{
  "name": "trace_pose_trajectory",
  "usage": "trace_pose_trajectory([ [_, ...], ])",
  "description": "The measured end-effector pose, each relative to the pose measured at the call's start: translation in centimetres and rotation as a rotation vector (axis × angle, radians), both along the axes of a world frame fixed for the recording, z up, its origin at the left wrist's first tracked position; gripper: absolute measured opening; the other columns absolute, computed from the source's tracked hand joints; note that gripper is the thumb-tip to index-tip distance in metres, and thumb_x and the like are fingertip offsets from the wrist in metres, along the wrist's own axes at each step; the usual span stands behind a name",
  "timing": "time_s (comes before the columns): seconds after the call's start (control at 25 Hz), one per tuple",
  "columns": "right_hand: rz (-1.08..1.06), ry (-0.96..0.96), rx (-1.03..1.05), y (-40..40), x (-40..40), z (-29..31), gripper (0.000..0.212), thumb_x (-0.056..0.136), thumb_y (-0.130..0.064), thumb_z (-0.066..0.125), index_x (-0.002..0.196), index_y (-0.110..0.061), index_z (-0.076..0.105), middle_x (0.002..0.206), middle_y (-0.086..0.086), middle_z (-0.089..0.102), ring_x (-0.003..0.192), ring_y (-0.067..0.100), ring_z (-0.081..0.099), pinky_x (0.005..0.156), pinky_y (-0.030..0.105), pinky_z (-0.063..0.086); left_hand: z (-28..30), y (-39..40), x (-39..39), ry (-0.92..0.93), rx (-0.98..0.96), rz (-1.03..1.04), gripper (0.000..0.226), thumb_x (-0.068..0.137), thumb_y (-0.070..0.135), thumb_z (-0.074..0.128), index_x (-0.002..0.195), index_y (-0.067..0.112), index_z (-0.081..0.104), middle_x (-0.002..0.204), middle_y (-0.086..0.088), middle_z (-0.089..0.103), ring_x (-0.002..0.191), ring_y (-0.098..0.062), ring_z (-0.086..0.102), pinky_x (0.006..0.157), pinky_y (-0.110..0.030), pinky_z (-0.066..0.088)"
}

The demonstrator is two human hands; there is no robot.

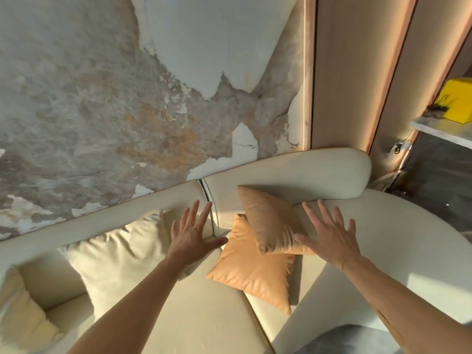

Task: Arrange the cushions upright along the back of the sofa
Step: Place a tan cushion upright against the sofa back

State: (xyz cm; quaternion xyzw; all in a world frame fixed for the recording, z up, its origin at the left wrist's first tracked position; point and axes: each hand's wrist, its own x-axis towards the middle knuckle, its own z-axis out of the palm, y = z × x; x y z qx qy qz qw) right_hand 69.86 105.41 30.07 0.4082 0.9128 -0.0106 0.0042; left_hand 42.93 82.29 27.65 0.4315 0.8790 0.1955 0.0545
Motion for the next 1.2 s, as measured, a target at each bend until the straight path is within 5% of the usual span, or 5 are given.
trace_pose_trajectory([
  [0.4,-0.016,0.061,-0.119,12.3,7.8,-2.1,0.087,0.077,-0.085,0.004,0.153,-0.044,-0.003,0.165,-0.001,0.007,0.15,0.031,0.009,0.114,0.06,0.017,-0.6,12.8,6.9,-0.044,-0.028,0.041,0.104,0.064,0.095,0.02,0.154,0.045,0.007,0.166,0.006,0.004,0.152,-0.02,0.005,0.119,-0.056,0.012],
  [1.04,-0.053,0.015,-0.311,21.9,-0.1,-7.1,0.086,0.077,-0.086,0.016,0.152,-0.046,0.002,0.163,-0.002,0.014,0.148,0.026,0.02,0.113,0.053,0.027,-7.3,23.3,0.3,-0.272,-0.034,0.116,0.108,0.062,0.098,0.017,0.154,0.043,0.01,0.166,0.003,0.01,0.151,-0.023,0.013,0.116,-0.054,0.02],
  [1.2,0.053,0.03,-0.349,25.3,-2.8,-7.9,0.082,0.083,-0.08,0.024,0.153,-0.044,0.003,0.162,-0.005,0.02,0.145,0.02,0.029,0.107,0.042,0.035,-8.5,24.8,-1.0,-0.313,-0.021,0.166,0.107,0.065,0.097,0.022,0.155,0.041,0.011,0.165,0.0,0.012,0.148,-0.028,0.021,0.114,-0.055,0.029],
])
